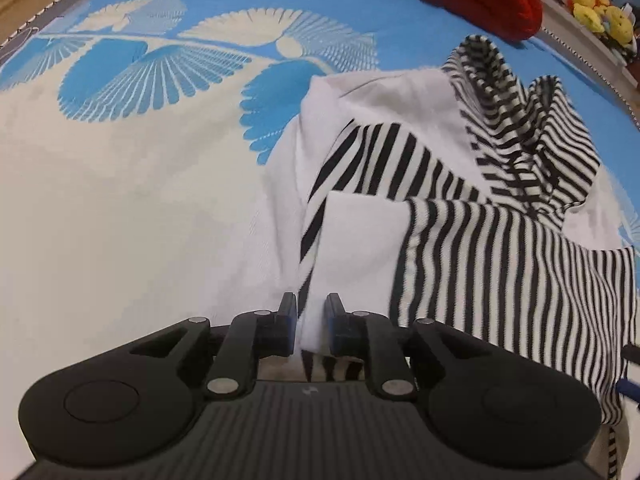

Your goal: Fold small clothes

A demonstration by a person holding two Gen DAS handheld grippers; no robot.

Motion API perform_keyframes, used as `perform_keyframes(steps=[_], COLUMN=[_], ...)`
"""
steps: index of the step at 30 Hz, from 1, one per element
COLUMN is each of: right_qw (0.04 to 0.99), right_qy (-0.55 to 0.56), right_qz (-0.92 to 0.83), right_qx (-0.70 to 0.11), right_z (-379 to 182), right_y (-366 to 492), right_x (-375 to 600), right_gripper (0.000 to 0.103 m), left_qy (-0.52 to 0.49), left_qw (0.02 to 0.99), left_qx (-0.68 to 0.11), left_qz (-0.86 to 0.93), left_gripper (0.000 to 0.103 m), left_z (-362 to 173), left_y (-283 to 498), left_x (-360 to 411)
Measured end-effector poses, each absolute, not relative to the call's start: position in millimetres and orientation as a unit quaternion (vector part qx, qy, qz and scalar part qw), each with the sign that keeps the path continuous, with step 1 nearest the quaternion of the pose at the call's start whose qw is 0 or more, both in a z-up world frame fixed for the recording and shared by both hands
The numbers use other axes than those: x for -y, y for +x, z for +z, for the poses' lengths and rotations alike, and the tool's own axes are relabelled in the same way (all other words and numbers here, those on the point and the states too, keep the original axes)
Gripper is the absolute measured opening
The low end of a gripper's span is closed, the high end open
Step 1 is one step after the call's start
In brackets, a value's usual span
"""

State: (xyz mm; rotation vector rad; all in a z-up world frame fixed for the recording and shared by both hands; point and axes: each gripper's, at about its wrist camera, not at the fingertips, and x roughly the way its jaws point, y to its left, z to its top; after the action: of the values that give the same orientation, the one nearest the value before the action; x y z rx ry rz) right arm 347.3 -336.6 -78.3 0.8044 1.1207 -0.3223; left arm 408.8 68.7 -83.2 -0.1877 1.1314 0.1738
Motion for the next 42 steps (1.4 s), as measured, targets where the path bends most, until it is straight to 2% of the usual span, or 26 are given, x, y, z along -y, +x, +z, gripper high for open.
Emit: perform_keyframes(steps=[8,17,23,34,36,38,42], right_qw=[0.831,0.853,0.870,0.893,0.893,0.893,0.894], right_qy=[0.269,0.214,0.152,0.046,0.046,0.049,0.059], right_qz=[-0.109,-0.085,-0.080,-0.071,-0.074,-0.077,-0.080], right_qx=[-0.475,-0.468,-0.463,-0.443,-0.442,-0.441,-0.438], right_z=[-40.9,-28.4,-20.3,4.9,6.9,8.7,12.6], right_y=[358.2,355.4,351.5,329.7,325.7,321.9,316.4], right_x=[324.9,324.9,324.4,337.3,342.7,348.5,359.5], right_gripper=[0.050,0.050,0.051,0.055,0.055,0.055,0.055], left_qy=[-0.067,-0.056,-0.065,-0.026,-0.010,0.003,0.015], left_qw=[0.852,0.856,0.835,0.913,0.928,0.941,0.956], left_qx=[-0.515,-0.510,-0.542,-0.404,-0.370,-0.339,-0.294], left_qz=[0.072,0.068,0.069,0.040,0.028,0.016,-0.002], left_gripper=[0.017,0.017,0.017,0.019,0.034,0.044,0.058], left_z=[-72.7,-73.6,-92.7,-30.8,-18.5,-6.4,22.3], left_y=[405.9,407.8,414.3,403.7,400.0,396.0,392.0], left_x=[-53.8,-44.9,-48.9,-21.9,-14.6,-9.6,-5.3])
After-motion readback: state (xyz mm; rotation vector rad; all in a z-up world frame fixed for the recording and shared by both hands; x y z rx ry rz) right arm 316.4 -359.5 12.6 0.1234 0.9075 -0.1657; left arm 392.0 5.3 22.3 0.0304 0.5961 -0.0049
